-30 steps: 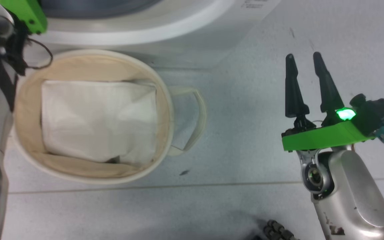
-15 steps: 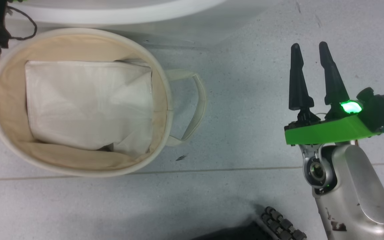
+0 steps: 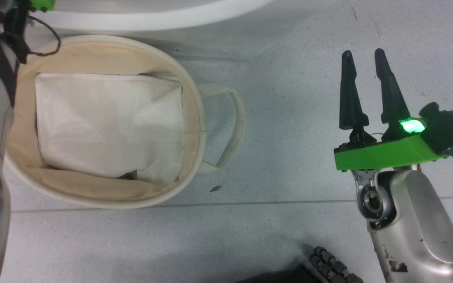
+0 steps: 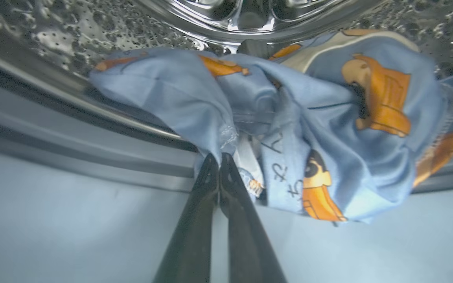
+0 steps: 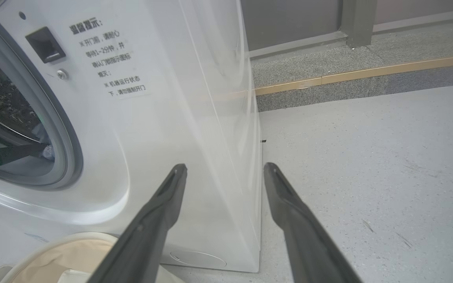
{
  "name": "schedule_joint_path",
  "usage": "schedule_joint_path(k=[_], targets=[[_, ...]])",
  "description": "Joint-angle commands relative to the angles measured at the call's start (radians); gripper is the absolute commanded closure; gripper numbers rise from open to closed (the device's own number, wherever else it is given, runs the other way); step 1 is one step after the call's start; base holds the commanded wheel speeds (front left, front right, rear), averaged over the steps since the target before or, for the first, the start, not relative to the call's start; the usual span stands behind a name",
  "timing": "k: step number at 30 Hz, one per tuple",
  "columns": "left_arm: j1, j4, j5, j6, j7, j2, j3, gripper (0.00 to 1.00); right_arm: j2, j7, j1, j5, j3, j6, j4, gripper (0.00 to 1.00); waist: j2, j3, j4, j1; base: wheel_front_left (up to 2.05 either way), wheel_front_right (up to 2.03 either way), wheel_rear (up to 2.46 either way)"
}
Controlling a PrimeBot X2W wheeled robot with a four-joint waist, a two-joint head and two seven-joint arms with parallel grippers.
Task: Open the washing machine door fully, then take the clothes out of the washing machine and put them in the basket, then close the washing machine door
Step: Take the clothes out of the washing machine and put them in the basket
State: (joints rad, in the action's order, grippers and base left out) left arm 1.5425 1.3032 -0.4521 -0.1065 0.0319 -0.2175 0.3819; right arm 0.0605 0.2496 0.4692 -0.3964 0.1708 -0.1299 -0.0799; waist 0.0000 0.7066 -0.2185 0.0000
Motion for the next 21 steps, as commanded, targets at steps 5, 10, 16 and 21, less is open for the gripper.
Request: schedule_joint_path(k=[5, 10, 16, 21], targets=[[0.013, -0.018, -0.008, -0.008, -0.025, -0.032, 0.006, 1.0, -0.01, 0.012, -0.014, -0.008, 0.028, -0.001, 0.011, 0.0, 0.0, -0.01, -0.003, 0.0, 0.0, 0.0, 0.0], [0.003, -0.017, -0.021, -0.013, -0.066, -0.04, 0.004, 1.0, -0.01, 0.012, -0.017, -0.013, 0.03, -0.001, 0.001, 0.0, 0.0, -0.027, -0.01, 0.0, 0.0, 0.0, 0.0], [-0.057, -0.016, -0.055, -0.017, -0.17, -0.051, -0.018, 1.0, -0.01, 0.012, -0.031, -0.02, 0.029, -0.001, -0.02, 0.0, 0.0, -0.091, -0.008, 0.0, 0.0, 0.0, 0.0], [-0.137, -0.041, -0.086, -0.023, -0.249, -0.045, -0.019, 1.0, -0.01, 0.012, -0.051, -0.019, 0.03, -0.001, -0.047, 0.0, 0.0, -0.168, 0.006, 0.0, 0.0, 0.0, 0.0]])
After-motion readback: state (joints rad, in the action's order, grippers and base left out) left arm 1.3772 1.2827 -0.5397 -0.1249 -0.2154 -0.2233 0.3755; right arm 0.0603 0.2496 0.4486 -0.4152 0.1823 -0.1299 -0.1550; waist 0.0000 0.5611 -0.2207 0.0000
